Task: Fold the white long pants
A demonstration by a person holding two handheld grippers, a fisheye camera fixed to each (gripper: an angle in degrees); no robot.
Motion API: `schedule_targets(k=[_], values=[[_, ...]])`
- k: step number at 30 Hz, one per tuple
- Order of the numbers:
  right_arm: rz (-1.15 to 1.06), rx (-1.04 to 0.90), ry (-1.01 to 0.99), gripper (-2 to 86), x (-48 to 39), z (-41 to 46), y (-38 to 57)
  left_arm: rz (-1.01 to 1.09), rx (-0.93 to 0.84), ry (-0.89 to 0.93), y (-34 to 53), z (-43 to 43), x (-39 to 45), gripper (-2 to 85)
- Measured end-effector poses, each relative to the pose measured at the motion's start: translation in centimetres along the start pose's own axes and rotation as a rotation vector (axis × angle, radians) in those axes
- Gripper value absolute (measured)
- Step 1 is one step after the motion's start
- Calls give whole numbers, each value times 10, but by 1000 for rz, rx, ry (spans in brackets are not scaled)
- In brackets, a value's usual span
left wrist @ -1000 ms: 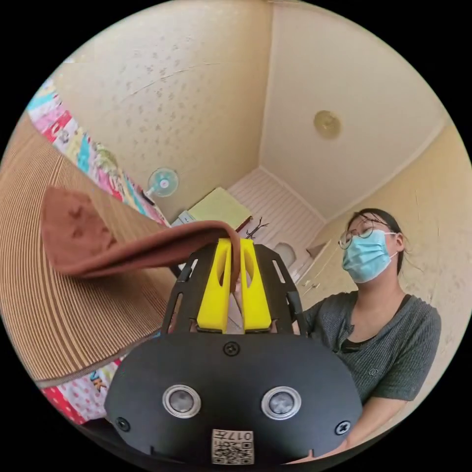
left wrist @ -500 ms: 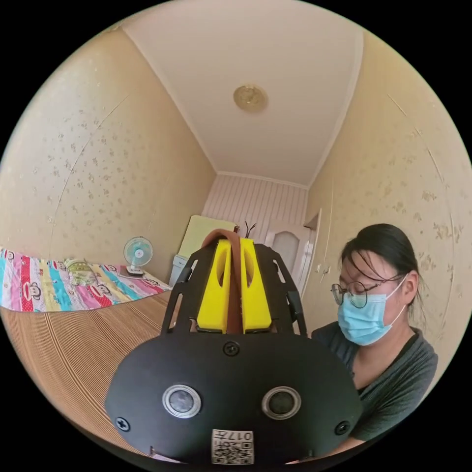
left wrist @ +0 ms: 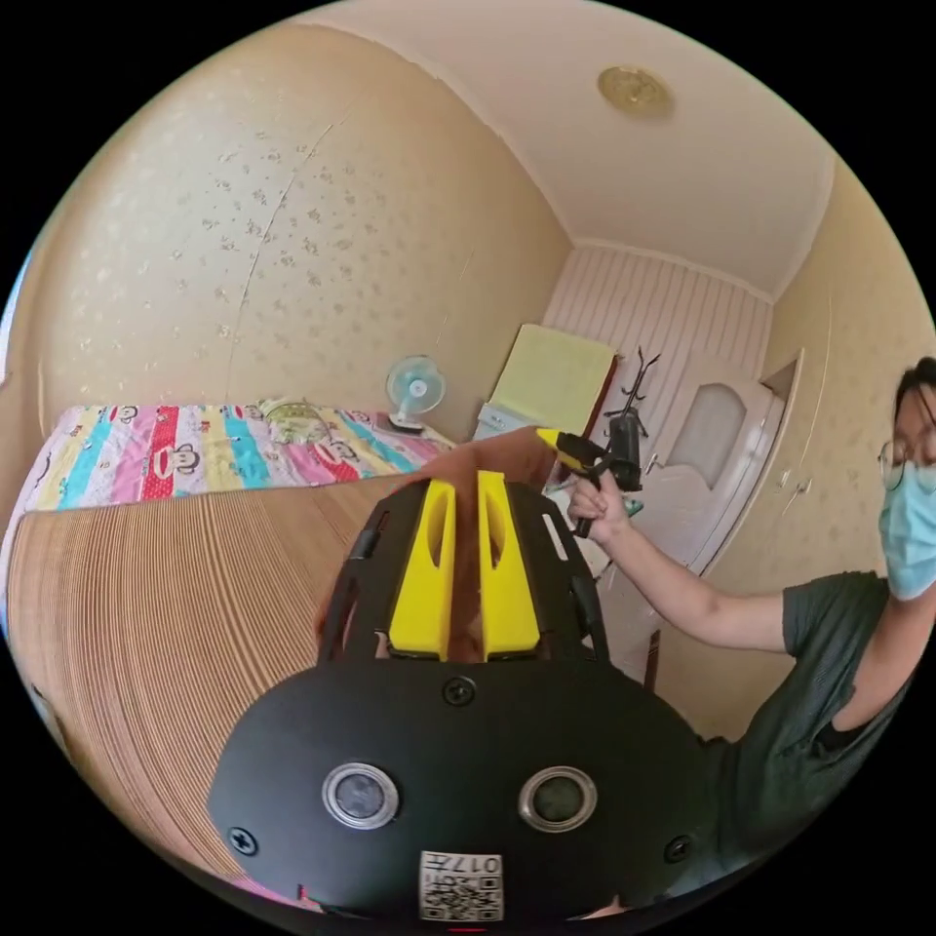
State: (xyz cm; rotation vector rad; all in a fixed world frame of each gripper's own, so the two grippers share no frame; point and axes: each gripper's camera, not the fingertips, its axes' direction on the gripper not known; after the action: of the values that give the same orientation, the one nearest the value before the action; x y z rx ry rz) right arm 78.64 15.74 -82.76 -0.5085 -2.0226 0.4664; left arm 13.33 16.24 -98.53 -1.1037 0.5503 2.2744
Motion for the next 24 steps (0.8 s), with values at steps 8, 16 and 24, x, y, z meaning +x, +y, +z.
schedule_targets(k=[8,16,24], values=[[149,-394,-30,46,-15,-11,274,-481,-301,159,281,54,-49,81],[528,-186,-47,216,88,-11,260,-681,-64,51,240,86,-167,218],[525,-565,-38,211,120,165,204,-807,-324,123,227,186,-192,177]])
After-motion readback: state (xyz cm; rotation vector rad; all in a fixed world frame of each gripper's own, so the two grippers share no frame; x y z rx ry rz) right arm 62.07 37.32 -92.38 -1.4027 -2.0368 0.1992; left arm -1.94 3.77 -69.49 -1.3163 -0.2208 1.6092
